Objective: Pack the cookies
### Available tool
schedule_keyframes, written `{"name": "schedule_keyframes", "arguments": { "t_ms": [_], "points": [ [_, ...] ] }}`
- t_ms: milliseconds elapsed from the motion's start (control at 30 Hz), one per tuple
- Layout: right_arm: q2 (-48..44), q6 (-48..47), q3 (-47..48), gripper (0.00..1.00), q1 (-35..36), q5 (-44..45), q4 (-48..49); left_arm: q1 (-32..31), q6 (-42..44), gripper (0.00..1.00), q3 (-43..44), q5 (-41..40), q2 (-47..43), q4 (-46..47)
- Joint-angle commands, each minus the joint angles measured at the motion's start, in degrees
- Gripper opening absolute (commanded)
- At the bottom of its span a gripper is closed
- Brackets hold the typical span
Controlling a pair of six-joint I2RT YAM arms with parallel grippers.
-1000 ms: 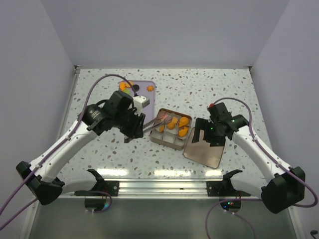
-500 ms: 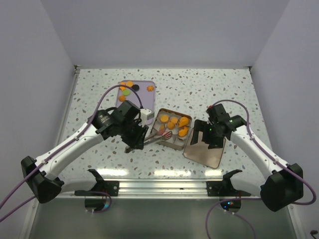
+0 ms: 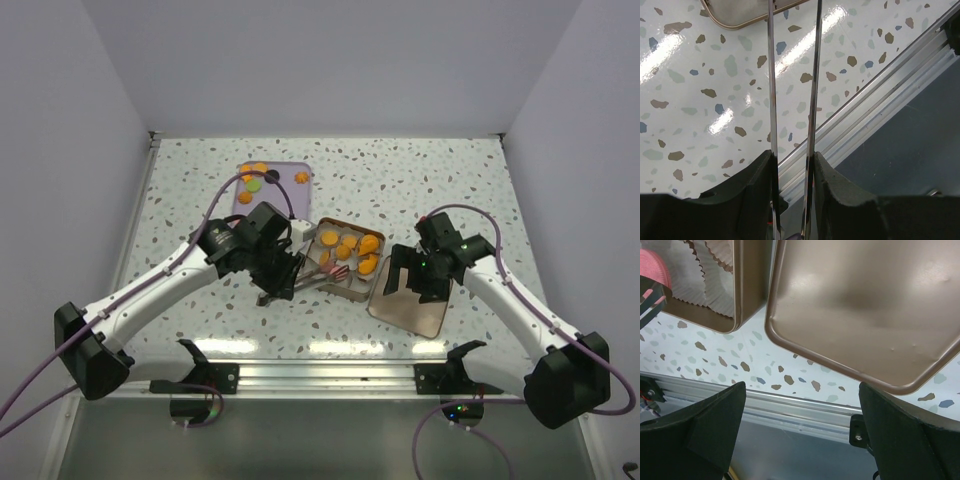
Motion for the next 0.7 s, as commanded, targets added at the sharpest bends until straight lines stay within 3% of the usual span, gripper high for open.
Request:
{"name": "schedule_keyframes", "arguments": {
  "t_ms": [0, 667],
  "points": [
    [-1.2, 0.0, -0.7, 0.99, -0.2, -0.1, -0.2, -0.5, 0.5, 0.32, 0.2, 0.5, 0.1, 2.9],
    [-0.5, -0.1, -1.1, 0.99, -0.2, 0.6, 0.6, -0.6, 0.8, 0.45, 1.6, -0.5, -0.2, 3.2]
  ]
}}
